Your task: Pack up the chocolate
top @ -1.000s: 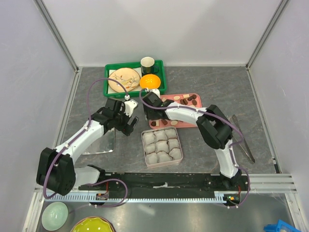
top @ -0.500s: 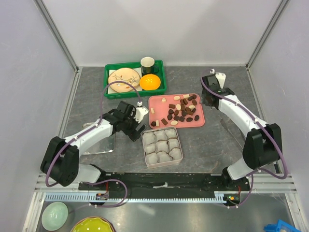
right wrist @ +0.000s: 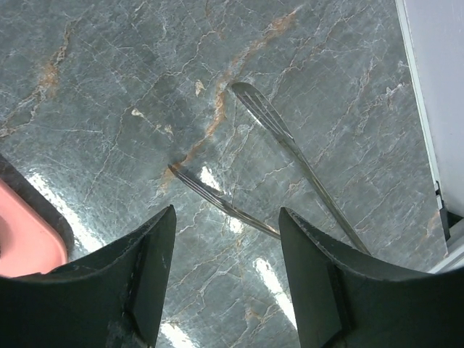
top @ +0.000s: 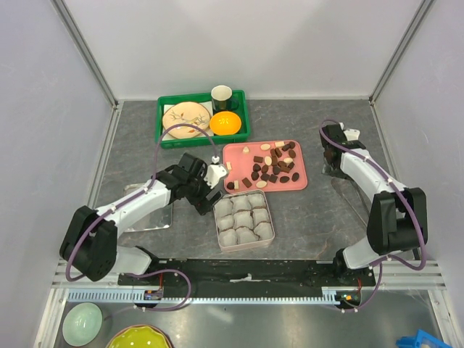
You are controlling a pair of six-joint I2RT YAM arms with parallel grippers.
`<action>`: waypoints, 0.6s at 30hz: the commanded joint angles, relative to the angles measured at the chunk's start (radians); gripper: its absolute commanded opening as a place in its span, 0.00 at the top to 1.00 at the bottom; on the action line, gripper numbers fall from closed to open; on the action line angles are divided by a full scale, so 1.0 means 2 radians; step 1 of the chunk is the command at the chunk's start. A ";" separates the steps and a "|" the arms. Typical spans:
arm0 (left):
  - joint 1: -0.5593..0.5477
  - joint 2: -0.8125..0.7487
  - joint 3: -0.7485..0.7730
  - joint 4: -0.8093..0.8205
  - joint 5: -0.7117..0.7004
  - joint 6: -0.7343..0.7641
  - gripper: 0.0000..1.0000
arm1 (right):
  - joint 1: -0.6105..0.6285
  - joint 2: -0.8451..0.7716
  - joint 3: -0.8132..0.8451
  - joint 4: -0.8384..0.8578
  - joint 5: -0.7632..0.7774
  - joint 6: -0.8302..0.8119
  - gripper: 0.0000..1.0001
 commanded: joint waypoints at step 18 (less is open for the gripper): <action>-0.016 -0.001 0.029 0.028 -0.053 -0.001 0.01 | -0.025 0.079 -0.018 0.043 -0.054 -0.006 0.42</action>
